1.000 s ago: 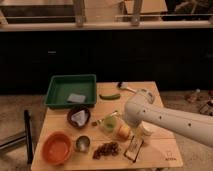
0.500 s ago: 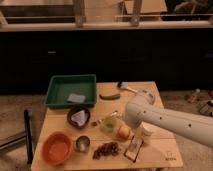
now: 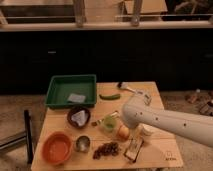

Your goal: Place apple in tray

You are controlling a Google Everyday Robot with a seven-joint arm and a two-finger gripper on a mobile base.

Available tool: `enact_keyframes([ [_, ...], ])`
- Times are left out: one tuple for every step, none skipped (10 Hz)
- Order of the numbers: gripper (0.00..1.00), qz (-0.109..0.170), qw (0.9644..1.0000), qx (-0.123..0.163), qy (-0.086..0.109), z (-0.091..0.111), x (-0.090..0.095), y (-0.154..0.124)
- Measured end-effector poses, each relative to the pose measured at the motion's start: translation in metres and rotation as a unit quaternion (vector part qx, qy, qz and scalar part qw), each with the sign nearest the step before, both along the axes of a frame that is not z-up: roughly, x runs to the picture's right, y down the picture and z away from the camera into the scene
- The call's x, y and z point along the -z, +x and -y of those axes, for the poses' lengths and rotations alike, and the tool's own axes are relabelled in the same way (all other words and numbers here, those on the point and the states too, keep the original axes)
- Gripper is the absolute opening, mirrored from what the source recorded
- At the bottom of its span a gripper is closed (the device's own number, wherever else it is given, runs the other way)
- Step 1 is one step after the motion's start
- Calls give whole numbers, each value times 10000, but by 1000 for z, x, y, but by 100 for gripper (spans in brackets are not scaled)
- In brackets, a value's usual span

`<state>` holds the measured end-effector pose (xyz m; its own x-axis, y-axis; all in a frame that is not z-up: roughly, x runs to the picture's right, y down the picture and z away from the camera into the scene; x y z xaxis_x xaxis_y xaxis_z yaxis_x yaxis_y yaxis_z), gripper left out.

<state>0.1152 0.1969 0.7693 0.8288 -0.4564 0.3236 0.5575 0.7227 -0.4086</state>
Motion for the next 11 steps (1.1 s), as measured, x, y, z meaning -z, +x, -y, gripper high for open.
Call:
enact_keyframes([
  [80,-51,10000,-46,-4,-1,-1,-1],
  [80,-141,9998,-166,-3,-2,-3,-1],
  [80,-271,9990,-359,10,-3,-4,-1],
  [80,-355,9982,-482,11,-4,-5,0],
  [80,-409,9976,-563,16,-4,-6,0],
  [80,-462,9967,-661,15,-6,-8,0],
  [80,-519,9958,-760,5,-7,-9,-1],
  [80,-594,9942,-894,-27,-10,-12,-2],
  [80,-643,9930,-986,-54,-11,-14,-4],
  [80,-694,9914,-1107,-95,-12,-17,-6],
  [80,-726,9902,-1188,-126,-13,-19,-6],
])
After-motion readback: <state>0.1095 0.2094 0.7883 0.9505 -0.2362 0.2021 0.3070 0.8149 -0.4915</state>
